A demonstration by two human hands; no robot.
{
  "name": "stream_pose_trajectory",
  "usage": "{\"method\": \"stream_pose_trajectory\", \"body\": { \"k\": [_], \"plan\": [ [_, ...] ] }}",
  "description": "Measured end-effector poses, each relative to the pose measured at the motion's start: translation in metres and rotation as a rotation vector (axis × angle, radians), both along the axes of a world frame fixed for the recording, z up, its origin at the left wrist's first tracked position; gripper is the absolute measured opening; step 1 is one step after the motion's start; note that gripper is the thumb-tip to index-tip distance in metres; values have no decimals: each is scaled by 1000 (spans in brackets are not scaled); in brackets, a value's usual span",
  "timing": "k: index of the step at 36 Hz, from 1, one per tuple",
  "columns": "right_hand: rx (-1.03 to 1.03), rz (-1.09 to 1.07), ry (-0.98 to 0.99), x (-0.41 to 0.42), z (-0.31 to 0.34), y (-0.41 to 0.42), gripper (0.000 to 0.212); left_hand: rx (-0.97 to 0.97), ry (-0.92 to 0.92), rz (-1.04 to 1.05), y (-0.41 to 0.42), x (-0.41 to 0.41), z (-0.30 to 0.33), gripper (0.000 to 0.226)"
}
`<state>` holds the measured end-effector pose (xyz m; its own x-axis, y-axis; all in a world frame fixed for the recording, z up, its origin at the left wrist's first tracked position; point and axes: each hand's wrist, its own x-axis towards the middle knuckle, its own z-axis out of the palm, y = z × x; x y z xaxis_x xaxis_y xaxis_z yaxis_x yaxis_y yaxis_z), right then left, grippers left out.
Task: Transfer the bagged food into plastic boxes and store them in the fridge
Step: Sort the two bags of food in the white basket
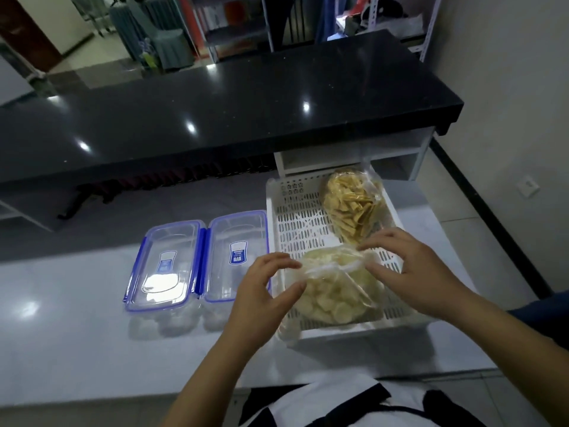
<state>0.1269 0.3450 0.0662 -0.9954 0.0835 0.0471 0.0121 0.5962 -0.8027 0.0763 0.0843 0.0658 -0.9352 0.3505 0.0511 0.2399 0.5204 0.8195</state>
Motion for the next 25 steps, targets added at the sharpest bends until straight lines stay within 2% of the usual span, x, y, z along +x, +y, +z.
{"method": "stream_pose_trajectory", "body": {
  "k": [3,6,9,13,14,17,19,22,25],
  "plan": [
    [-14,105,-29,0,8,-4,33,-26,60,-83,2,-4,13,33],
    [183,163,2,-6,10,-15,21,-134,153,-198,17,-11,24,39],
    [324,164,28,-11,10,-26,12,-340,244,-310,38,-17,29,32],
    [270,150,-6,-14,10,-27,7,-431,311,-376,49,-26,32,22],
    [220,154,-13,-14,13,-25,2,-415,330,-379,49,-27,33,20],
    [26,167,-72,-17,26,-14,13,-265,358,-332,45,-30,39,15],
    [-47,167,-83,-19,35,-4,11,-134,355,-274,41,-32,46,16],
    [-157,132,-35,-19,46,10,4,75,279,-147,34,-34,54,25],
    [-315,72,11,-15,54,21,18,275,150,-7,24,-34,55,21]
  ]
}}
